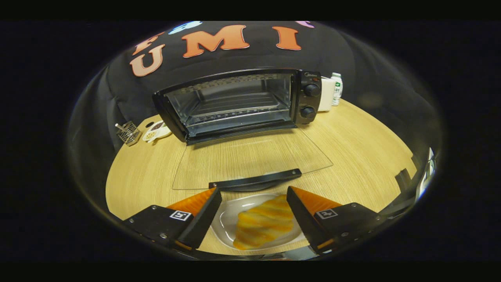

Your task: Open the toaster oven, put the food inside, and close the toaster oven door.

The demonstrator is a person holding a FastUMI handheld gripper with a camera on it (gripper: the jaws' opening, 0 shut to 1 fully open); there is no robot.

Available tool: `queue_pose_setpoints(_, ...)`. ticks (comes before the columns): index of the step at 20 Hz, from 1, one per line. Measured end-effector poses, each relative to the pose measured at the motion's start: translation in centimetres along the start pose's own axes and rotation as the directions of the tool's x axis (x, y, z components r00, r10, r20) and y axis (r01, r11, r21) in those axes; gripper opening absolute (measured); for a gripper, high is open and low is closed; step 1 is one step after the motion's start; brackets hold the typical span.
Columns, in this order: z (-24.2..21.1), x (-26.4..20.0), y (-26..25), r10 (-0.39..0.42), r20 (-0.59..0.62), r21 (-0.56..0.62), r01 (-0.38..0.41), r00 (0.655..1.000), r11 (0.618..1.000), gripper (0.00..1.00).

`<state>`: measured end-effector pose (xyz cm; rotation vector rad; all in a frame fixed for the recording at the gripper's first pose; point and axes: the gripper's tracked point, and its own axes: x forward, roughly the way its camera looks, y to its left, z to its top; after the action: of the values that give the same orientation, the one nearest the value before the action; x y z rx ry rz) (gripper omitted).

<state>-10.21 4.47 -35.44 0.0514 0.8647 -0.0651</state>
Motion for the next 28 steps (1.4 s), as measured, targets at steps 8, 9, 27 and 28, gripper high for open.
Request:
queue_pose_setpoints(8, -3.4, -4.2, -0.7, -0.091, -0.078, 0.089, 0.098, 0.993, 0.991, 0.99)
queue_pose_setpoints(9, -4.2, -4.5, -0.6, -0.096, -0.102, 0.12, 0.108, 0.99, 0.987, 0.99)
queue_pose_setpoints(27, -9.1, -1.8, 0.0, -0.12, -0.278, 0.178, 0.174, 0.953, 0.968, 0.86)
queue_pose_setpoints(28, -9.3, -1.7, -0.1, -0.125, -0.287, 0.182, 0.182, 0.95, 0.966, 0.83)
